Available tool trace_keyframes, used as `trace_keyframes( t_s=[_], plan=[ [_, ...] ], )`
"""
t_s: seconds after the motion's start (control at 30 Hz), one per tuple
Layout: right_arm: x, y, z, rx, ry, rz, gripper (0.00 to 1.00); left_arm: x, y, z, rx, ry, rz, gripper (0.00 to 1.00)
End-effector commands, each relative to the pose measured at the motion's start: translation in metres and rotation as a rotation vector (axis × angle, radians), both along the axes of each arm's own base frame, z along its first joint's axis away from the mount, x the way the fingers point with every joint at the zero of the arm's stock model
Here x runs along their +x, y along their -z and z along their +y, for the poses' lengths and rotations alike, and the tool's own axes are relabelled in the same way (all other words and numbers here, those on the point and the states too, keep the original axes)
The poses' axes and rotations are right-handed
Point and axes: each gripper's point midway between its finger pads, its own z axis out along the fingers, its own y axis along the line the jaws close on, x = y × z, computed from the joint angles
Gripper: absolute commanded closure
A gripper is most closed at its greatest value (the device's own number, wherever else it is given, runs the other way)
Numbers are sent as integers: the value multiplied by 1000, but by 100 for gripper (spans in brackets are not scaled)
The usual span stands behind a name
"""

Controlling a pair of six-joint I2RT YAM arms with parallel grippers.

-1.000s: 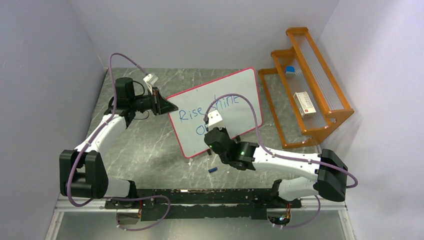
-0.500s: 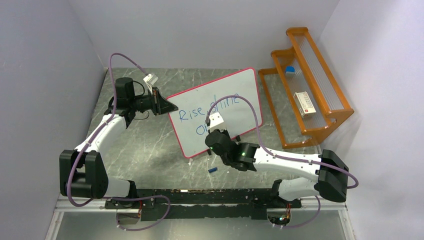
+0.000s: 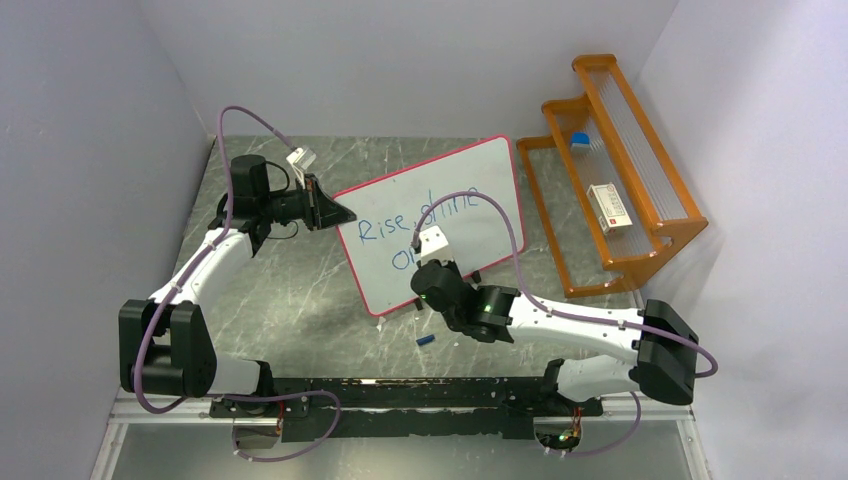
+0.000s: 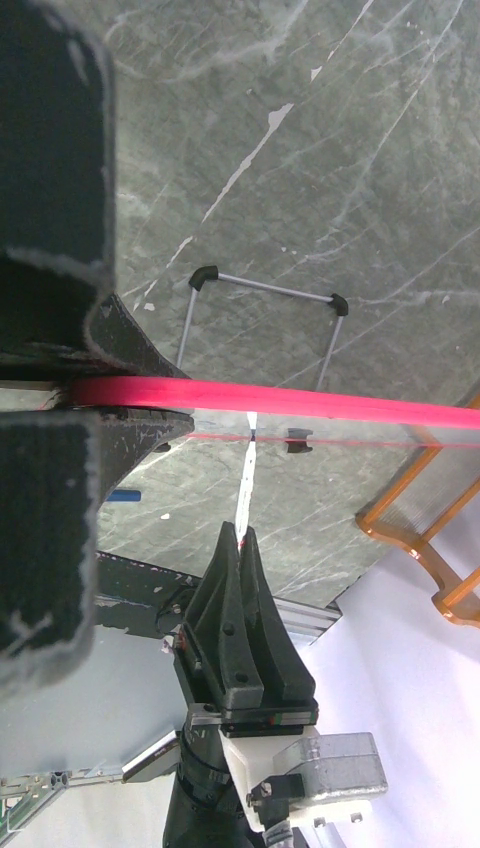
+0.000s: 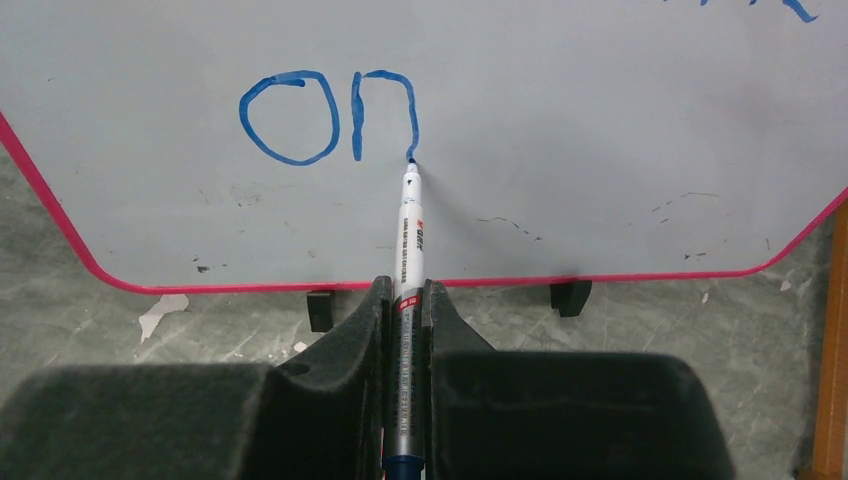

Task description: Write a sentence on the whiteboard

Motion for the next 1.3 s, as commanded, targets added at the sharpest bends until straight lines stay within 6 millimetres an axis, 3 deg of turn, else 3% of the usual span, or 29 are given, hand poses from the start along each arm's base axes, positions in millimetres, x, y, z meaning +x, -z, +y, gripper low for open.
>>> trace_keyframes(
  t_s=[0.0,0.13,0.5,1.27],
  plan=[
    [1,-10,-4,39,17,-18,100,5,37,7,118,-64,26,95],
    [2,-17,-8,59,22,-38,100,5,37,7,119,-65,27,95],
    [8,-13,-17,44,60,-47,100,5,37,7,122,-66,26,95],
    [21,-1,-12,63,45,-34,100,4,36,7,123,-64,23,95]
  ],
)
